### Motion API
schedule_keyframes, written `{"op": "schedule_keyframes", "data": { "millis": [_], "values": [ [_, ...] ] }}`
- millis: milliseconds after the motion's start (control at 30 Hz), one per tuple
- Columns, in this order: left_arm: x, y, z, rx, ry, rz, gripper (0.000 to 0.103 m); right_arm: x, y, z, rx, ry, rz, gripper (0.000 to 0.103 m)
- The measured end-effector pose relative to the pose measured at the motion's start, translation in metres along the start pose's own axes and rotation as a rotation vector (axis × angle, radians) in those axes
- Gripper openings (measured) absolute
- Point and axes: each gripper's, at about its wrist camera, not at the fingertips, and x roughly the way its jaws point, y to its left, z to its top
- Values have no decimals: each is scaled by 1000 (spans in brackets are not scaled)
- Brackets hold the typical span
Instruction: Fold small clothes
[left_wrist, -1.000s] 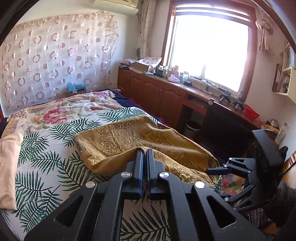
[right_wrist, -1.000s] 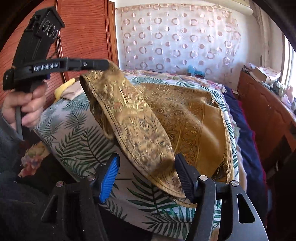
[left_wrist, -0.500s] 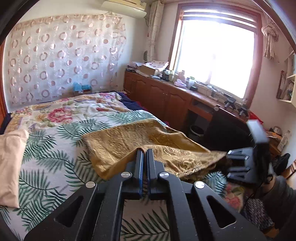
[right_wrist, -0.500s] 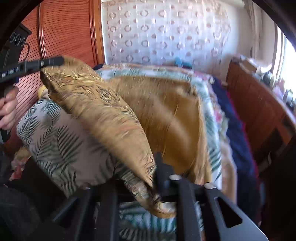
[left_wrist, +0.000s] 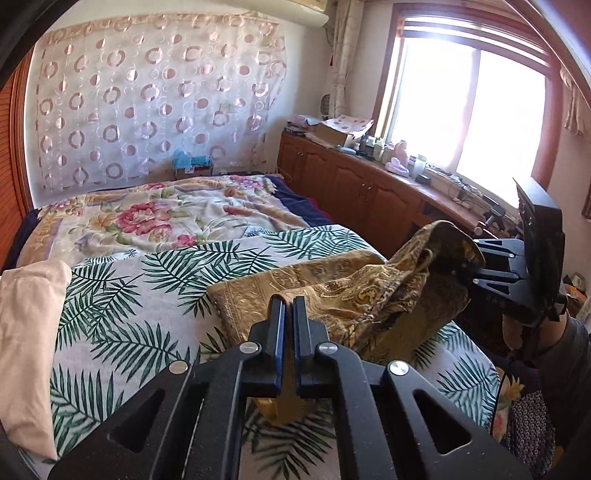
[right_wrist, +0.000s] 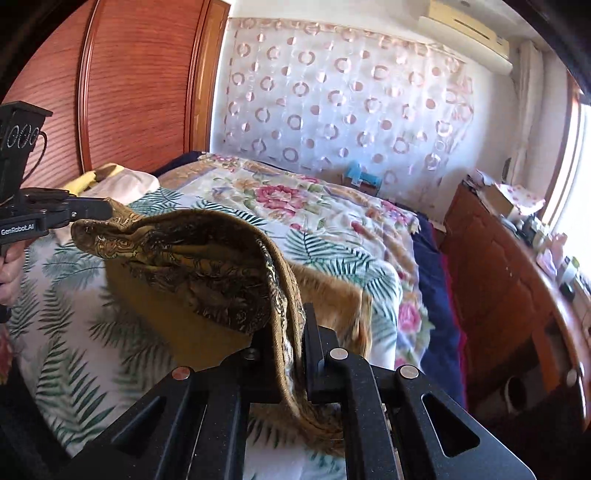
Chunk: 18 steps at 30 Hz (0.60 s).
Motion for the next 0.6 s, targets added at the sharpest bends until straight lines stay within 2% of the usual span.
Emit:
{"op": "schedule_keyframes", "data": {
  "millis": [167,233,267,333,367,400,467,600],
  "values": [
    [23,14,6,-3,37,-6,5,51,-12,14,3,46,34,7],
    [26,16,6,-2,51,-10,9,59,-16,16,5,57,54,7],
    [26,17,6,-4,55,-13,14,66,-18,19,4,63,61,7],
    [24,19,7,-6,47,12,43,72,-23,19,2,73,73,7],
    [20,21,7,-8,27,22,61,74,-26,20,2,81,76,7],
    [17,22,8,-16,14,13,73,80,-26,23,2,90,82,7],
    [11,26,11,-43,-2,-1,78,86,-29,25,-1,104,91,7],
    [16,26,15,-18,23,33,78,86,-38,33,26,104,99,7]
  ]
}}
